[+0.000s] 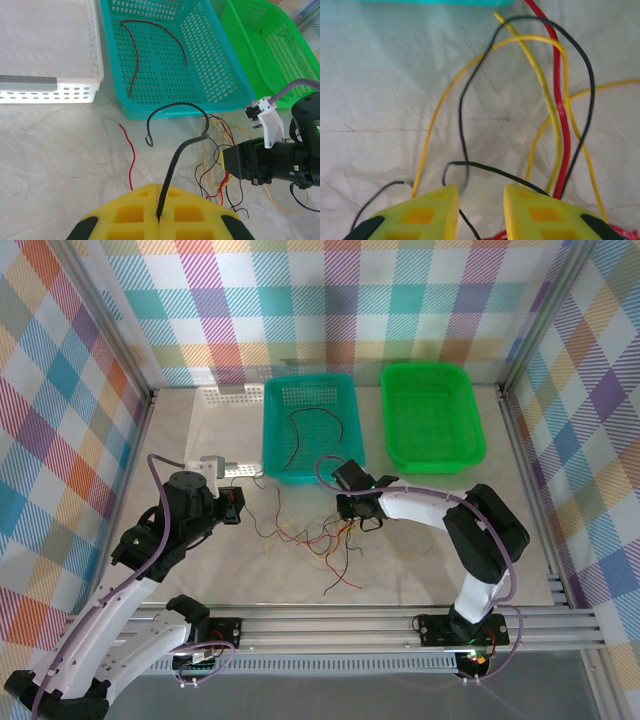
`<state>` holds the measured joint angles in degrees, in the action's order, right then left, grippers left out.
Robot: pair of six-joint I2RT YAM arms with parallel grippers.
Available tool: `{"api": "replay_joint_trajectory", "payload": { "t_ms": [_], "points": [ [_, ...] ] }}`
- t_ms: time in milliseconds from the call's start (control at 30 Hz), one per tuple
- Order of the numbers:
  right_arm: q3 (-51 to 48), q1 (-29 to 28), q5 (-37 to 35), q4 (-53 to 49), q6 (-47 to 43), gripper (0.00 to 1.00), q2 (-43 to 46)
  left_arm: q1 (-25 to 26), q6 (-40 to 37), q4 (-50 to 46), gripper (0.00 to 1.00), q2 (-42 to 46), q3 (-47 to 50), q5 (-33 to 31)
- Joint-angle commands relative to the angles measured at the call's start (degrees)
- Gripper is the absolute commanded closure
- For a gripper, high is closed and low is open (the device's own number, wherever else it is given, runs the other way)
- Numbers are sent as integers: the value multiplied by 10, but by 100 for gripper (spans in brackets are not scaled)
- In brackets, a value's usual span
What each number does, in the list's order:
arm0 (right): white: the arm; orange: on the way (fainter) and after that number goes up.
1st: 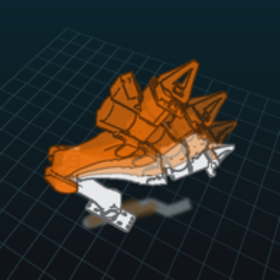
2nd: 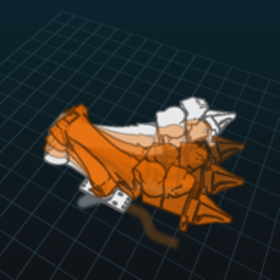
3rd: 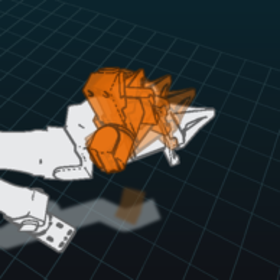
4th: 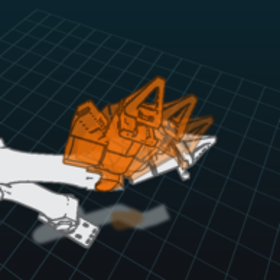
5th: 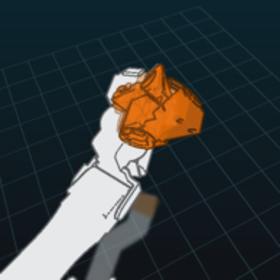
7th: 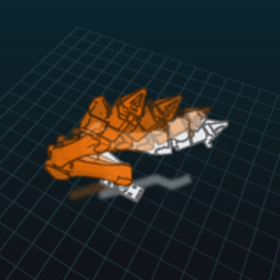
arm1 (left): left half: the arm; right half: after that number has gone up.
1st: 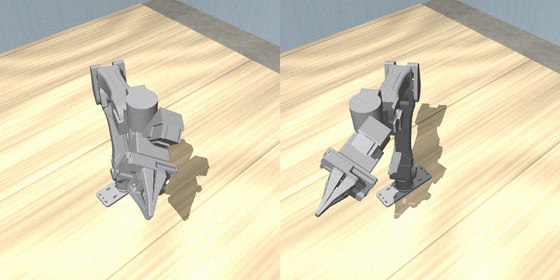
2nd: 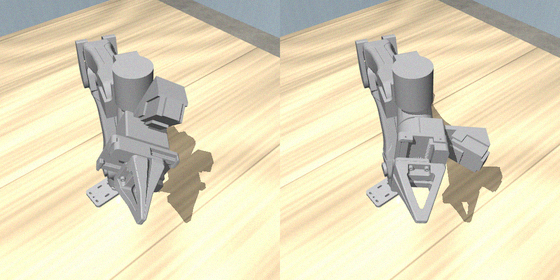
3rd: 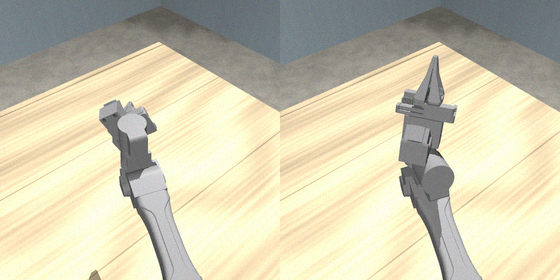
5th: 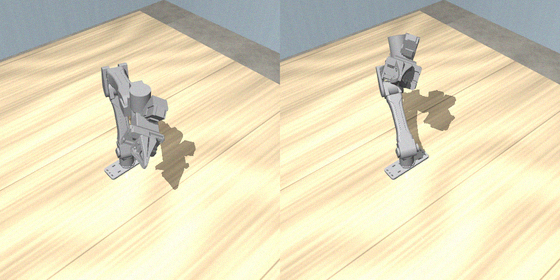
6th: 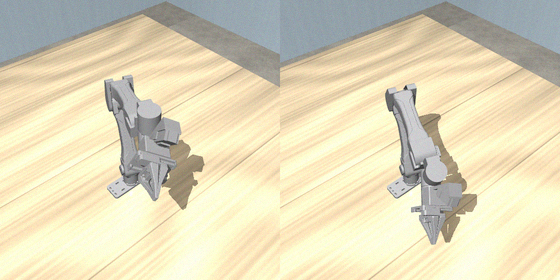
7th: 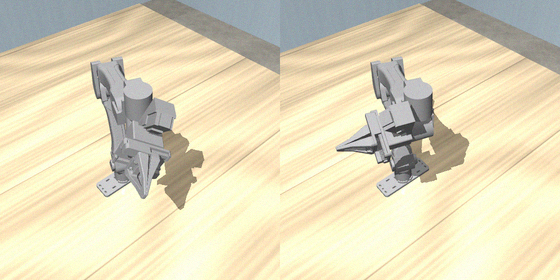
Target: Untangle the cables
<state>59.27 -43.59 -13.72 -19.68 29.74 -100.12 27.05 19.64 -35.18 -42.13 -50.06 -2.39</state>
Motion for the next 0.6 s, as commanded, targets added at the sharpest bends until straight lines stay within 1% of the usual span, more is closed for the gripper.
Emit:
{"api": "replay_joint_trajectory", "payload": {
  "t_ms": [0, 200, 567],
  "points": [
    [-12, -6, -7, -37, 19, 69, -7, -8, -12, 8, 100, 7, 3, 4],
    [-8, -9, 7, -4, 24, 70, -36, -8, -12, 7, 100, 8, 3, 2],
    [-18, -9, 52, 91, 46, 69, -37, -8, -12, 8, 100, 6, 4, 4]
  ]
}}
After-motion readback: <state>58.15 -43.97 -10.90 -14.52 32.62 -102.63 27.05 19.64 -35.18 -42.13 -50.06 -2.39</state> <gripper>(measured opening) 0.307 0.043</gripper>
